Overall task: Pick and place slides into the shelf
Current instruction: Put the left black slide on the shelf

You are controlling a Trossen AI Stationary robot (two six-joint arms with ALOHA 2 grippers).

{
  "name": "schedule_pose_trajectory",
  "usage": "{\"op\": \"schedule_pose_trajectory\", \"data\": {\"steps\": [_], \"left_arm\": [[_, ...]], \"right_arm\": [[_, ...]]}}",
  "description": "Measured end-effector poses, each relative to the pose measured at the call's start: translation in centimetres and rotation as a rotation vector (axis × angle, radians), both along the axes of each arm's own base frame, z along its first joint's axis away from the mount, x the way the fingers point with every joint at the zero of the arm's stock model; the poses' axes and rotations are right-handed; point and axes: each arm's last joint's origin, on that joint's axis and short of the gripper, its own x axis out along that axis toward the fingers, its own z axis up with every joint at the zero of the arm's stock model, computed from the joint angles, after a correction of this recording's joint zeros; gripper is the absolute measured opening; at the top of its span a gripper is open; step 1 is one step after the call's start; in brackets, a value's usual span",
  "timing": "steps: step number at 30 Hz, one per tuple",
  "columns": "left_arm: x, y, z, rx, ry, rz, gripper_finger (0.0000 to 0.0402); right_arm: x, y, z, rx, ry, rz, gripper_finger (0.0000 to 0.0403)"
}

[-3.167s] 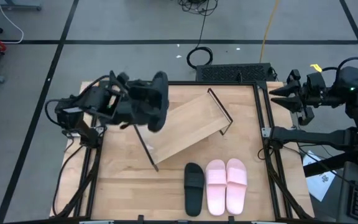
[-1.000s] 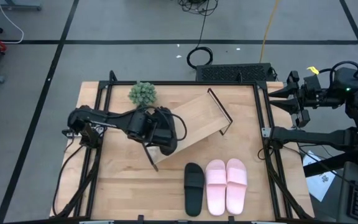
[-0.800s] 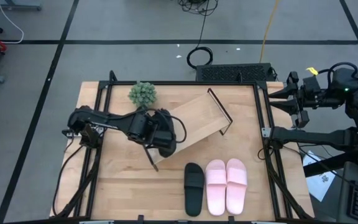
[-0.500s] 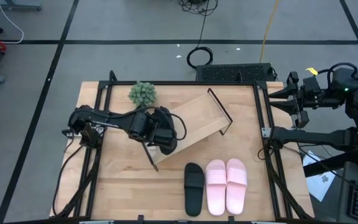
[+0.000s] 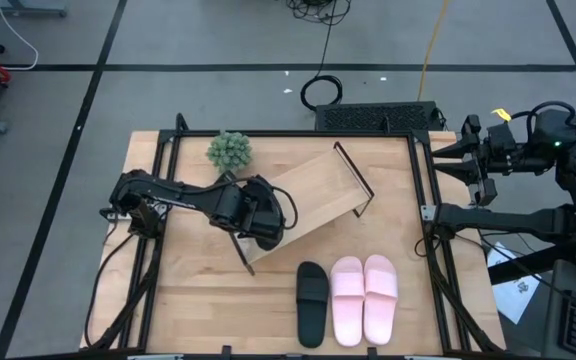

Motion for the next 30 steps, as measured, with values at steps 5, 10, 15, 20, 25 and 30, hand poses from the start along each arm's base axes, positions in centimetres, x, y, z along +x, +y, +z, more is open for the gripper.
{"op": "schedule_pose_trajectory", "data": {"steps": [5, 10, 15, 20, 25, 30], "left_arm": [[0.0, -0.06, -0.05, -0.03, -0.012, 0.021, 0.0], [-0.03, -0.27, -0.06, -0.042, -0.022, 0.032, 0.0], [-0.05, -0.41, -0.12, -0.078, -0.017, 0.032, 0.0012], [-0.06, -0.47, -0.15, -0.1, -0.027, 0.052, 0.0034], [-0.04, -0.39, -0.17, -0.114, -0.036, 0.072, 0.0061], [-0.05, -0.39, -0.17, -0.119, -0.038, 0.078, 0.0089]], "right_arm": [[0.0, 0.0, 0.0, -0.001, 0.0, 0.0, 0.0111], [0.0, 0.01, 0.0, -0.001, 0.0, 0.002, 0.0111], [0.0, 0.01, 0.0, -0.002, 0.0, 0.003, 0.0111], [0.0, 0.01, 0.0, -0.023, 0.0, 0.006, 0.0111], [0.0, 0.01, 0.0, -0.024, 0.0, 0.006, 0.0111], [0.0, 0.01, 0.0, -0.023, 0.0, 0.007, 0.0111]]}}
